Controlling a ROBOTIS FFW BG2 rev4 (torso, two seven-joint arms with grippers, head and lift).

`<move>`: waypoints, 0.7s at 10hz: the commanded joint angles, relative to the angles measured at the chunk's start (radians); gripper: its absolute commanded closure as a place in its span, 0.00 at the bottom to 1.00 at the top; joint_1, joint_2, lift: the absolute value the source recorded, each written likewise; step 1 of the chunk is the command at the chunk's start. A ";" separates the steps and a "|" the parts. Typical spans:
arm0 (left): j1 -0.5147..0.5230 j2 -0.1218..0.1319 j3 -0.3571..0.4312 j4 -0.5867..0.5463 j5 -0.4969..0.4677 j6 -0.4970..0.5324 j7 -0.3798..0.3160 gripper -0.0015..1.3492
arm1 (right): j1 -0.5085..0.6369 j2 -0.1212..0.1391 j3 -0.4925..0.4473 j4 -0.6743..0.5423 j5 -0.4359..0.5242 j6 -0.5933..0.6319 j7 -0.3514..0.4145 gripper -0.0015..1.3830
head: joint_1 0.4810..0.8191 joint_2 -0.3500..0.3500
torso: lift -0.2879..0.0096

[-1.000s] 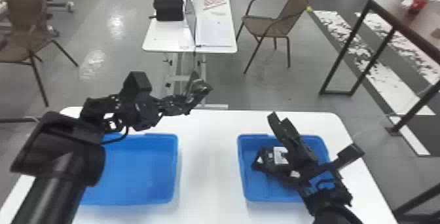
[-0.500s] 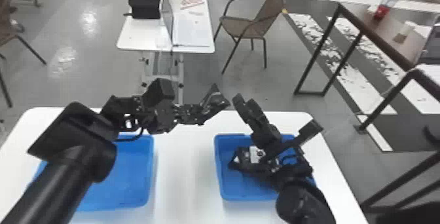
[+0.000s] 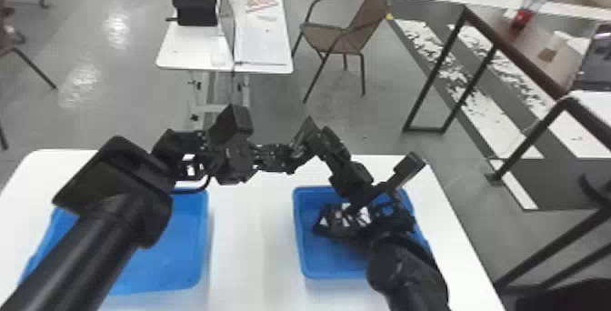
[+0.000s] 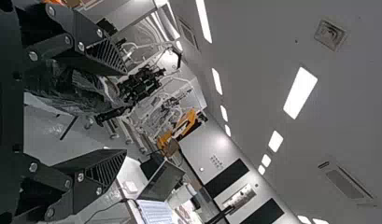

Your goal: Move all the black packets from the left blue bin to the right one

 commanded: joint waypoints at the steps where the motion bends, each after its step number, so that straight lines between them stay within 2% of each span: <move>1: 0.000 -0.001 0.007 0.008 0.004 0.001 0.000 0.90 | 0.007 0.002 0.023 -0.014 -0.003 0.003 0.000 0.68 | 0.63 0.19 | 0.97; 2: 0.000 -0.001 0.007 0.008 0.004 0.001 0.000 0.90 | 0.013 0.002 0.035 -0.021 0.001 0.003 0.000 0.84 | 0.63 0.21 | 0.97; 3: 0.000 -0.001 0.009 0.008 0.004 0.001 0.000 0.90 | 0.020 0.003 0.043 -0.024 -0.002 0.005 0.000 0.91 | 0.63 0.22 | 0.97; 4: 0.002 -0.001 0.009 0.010 0.006 0.001 0.000 0.90 | 0.023 0.008 0.044 -0.024 -0.034 0.014 -0.001 0.78 | 0.63 0.22 | 0.97; 5: 0.002 -0.001 0.009 0.008 0.006 0.001 0.000 0.90 | 0.023 0.014 0.038 -0.027 -0.052 -0.006 -0.003 0.38 | 0.63 0.23 | 0.97; 6: 0.002 0.000 0.007 0.010 0.006 0.002 -0.001 0.90 | 0.022 0.011 0.034 -0.044 -0.055 -0.015 -0.003 0.08 | 0.63 0.23 | 0.97; 7: 0.005 0.002 0.009 0.010 0.006 0.002 -0.003 0.90 | 0.023 0.005 0.034 -0.060 -0.060 -0.015 -0.003 0.08 | 0.63 0.22 | 0.97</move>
